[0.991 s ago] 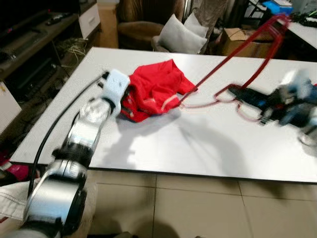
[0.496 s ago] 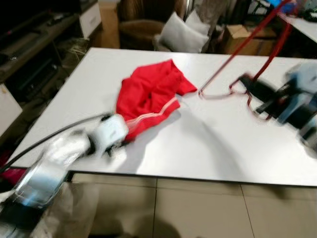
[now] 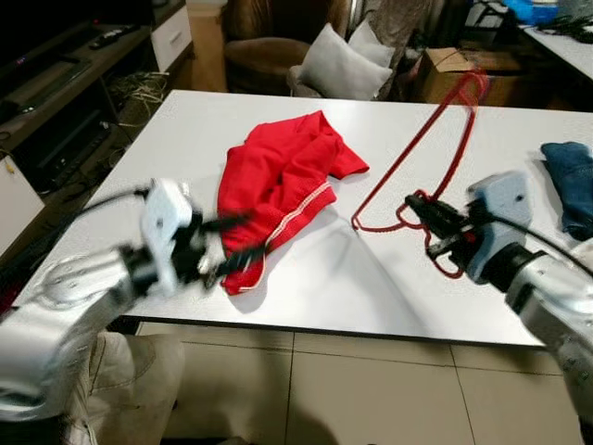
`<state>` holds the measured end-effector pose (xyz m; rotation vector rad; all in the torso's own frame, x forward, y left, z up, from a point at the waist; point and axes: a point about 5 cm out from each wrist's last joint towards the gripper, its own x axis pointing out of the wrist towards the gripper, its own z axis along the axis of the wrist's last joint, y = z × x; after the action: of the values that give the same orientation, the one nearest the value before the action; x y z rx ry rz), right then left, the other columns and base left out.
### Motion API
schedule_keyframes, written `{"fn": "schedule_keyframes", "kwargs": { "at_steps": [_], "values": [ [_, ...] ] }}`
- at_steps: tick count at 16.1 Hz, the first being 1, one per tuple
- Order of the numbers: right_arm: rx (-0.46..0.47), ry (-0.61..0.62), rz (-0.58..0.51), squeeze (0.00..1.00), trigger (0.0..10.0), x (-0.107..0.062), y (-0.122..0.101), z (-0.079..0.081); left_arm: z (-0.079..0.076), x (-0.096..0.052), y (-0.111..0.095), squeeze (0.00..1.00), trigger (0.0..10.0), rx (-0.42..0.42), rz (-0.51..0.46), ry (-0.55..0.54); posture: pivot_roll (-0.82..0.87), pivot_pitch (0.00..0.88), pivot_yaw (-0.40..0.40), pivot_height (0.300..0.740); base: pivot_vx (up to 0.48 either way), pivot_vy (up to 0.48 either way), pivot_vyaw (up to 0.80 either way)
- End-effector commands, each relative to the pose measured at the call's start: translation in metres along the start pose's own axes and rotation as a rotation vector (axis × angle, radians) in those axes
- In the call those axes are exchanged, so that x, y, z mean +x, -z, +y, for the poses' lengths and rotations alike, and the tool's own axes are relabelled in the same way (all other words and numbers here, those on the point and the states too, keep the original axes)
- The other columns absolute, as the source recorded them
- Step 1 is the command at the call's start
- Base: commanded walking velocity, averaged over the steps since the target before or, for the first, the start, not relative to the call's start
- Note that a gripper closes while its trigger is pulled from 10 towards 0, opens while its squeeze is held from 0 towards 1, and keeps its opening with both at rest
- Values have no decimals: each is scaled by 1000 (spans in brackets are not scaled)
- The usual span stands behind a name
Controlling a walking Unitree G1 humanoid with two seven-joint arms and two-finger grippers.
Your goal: Hang hanger
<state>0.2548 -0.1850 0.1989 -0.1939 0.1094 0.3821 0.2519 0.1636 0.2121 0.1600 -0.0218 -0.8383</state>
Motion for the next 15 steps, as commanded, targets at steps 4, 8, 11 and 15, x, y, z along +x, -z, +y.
{"fn": "schedule_keyframes", "kwargs": {
  "at_steps": [4, 8, 11, 15],
  "values": [
    [39, -2, -3, 0, 10000, -6, 3, 16, 9, 17, 31, 0, 10000, -75, 56, -375, -162, 0, 23, 740, 0, 0, 0],
    [-37, 33, 12, 0, 10000, -2, 11, 14, 0, 17, 40, 0, 10000, -15, 90, -395, -145, 0, -6, 740, 0, -480, 0],
    [8, 3, 35, 0, 10000, 1, 20, 17, -1, 17, 44, 0, 10000, -12, 98, -417, -142, 0, -11, 740, 0, -480, 0],
    [26, 35, 42, 0, 10000, 0, 27, 18, -6, 24, 45, 0, 10000, 1, 96, -396, -144, 0, -10, 740, 0, -480, 0]
  ]
}}
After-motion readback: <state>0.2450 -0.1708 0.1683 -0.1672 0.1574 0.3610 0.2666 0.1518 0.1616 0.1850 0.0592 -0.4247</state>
